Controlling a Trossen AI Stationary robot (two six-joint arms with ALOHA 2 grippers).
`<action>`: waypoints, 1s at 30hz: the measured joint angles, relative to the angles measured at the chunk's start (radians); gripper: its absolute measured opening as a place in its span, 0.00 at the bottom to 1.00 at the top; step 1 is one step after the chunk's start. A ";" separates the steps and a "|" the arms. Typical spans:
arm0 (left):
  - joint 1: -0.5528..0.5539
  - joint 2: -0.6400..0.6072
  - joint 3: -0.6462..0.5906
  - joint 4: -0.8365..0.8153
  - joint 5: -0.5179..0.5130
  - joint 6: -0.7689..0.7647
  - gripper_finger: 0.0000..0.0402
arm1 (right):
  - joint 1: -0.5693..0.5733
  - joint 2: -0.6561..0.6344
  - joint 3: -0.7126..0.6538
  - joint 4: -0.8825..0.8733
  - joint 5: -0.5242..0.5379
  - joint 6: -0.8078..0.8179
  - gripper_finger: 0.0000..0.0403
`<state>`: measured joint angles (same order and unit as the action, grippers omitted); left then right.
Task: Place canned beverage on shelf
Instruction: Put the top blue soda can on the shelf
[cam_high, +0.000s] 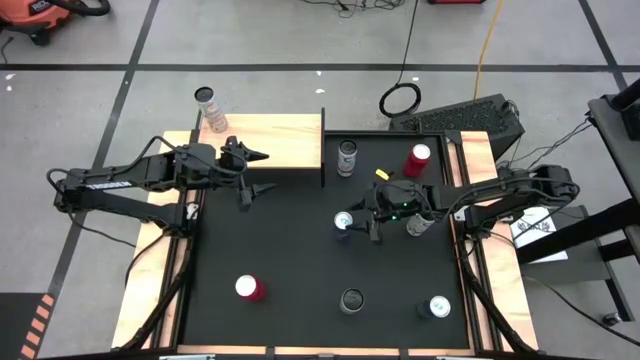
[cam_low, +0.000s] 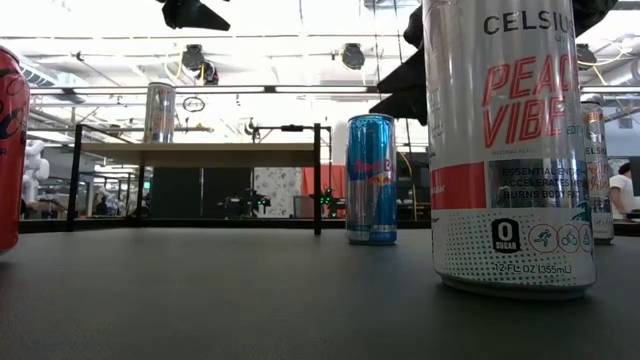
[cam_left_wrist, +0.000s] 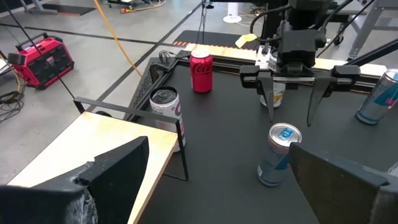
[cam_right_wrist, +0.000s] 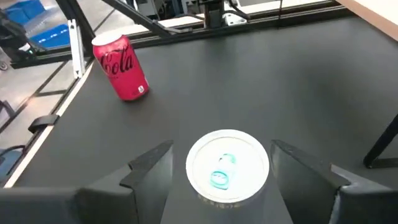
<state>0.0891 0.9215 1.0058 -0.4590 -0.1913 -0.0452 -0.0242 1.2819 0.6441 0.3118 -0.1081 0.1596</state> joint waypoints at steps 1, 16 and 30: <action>0.000 0.000 0.000 0.000 0.000 0.000 0.97 | 0.000 0.000 0.000 0.003 0.000 0.000 0.62; 0.000 0.000 0.000 0.000 0.000 0.000 0.97 | 0.006 0.000 0.000 -0.018 -0.026 -0.043 0.78; 0.000 0.000 0.000 0.000 0.000 0.000 0.97 | 0.006 0.022 0.000 -0.021 -0.024 -0.096 0.87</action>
<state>0.0891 0.9215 1.0058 -0.4586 -0.1909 -0.0452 -0.0185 1.3043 0.6437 0.2904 -0.1318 0.0635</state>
